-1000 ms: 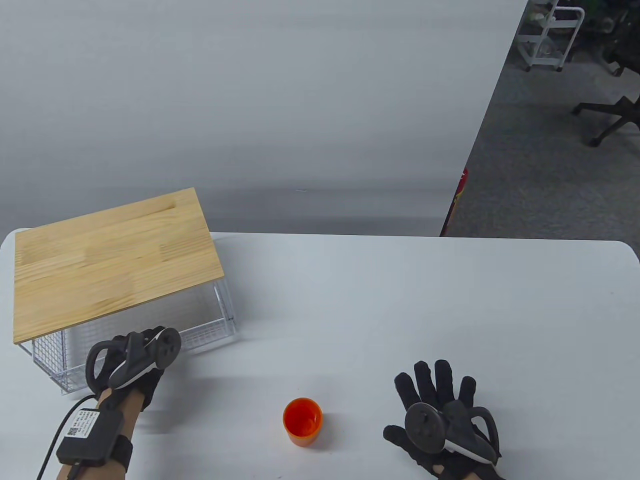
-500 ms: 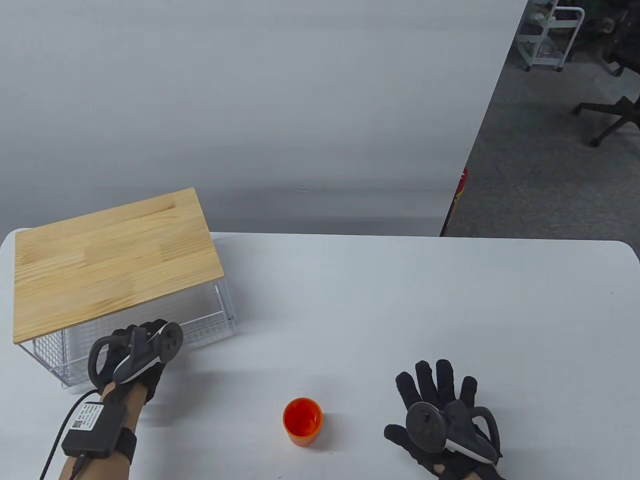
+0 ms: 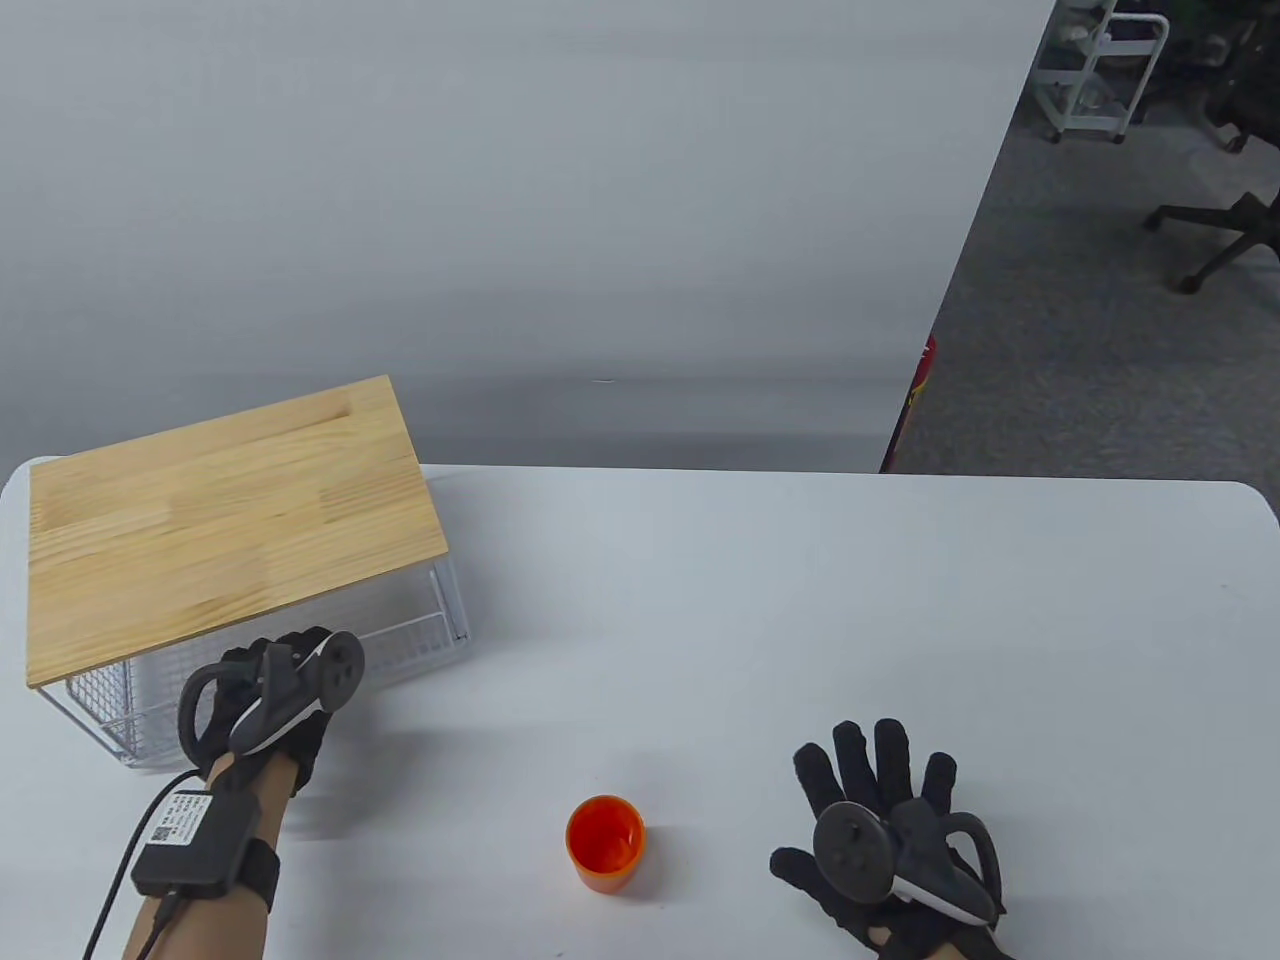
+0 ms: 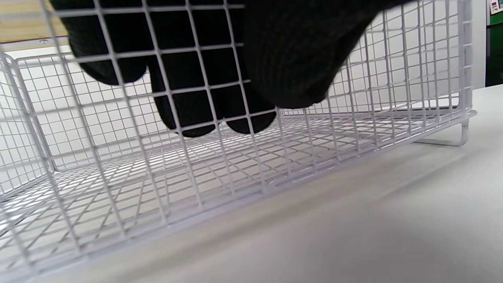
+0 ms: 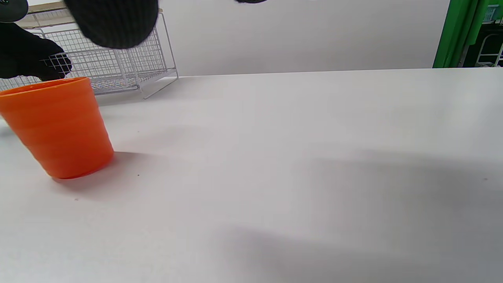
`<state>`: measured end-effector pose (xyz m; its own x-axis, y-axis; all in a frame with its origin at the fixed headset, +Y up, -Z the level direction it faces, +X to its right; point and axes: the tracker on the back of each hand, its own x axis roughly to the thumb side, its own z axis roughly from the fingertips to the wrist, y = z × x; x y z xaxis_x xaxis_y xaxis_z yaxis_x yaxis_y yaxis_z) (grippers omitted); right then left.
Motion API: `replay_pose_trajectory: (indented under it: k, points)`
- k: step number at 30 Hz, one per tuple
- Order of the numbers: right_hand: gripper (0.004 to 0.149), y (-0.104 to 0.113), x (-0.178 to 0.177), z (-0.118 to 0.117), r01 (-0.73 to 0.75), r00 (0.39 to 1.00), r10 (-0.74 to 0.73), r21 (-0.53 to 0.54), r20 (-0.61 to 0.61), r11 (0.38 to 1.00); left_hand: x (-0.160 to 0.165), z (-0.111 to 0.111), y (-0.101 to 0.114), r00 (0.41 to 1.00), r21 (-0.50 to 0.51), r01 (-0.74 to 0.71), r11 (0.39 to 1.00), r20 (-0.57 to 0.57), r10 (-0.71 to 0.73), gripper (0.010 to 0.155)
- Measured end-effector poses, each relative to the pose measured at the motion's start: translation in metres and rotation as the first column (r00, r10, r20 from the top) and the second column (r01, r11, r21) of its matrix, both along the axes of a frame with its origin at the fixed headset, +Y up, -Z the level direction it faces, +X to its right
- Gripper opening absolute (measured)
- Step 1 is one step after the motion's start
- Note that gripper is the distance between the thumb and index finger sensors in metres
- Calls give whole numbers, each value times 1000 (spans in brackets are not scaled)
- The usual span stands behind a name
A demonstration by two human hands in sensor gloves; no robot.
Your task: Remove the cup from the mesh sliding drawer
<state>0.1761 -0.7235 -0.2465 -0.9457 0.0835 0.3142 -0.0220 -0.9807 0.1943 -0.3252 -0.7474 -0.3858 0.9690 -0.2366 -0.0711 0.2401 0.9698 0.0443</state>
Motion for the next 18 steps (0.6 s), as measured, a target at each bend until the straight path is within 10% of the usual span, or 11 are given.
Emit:
replay_pose_trajectory:
  k: [18]
  points:
    - [89, -1, 0, -1, -4, 1000, 4, -4, 4, 1000, -5, -11, -1, 999, 1, 4, 1000, -50, -4, 37]
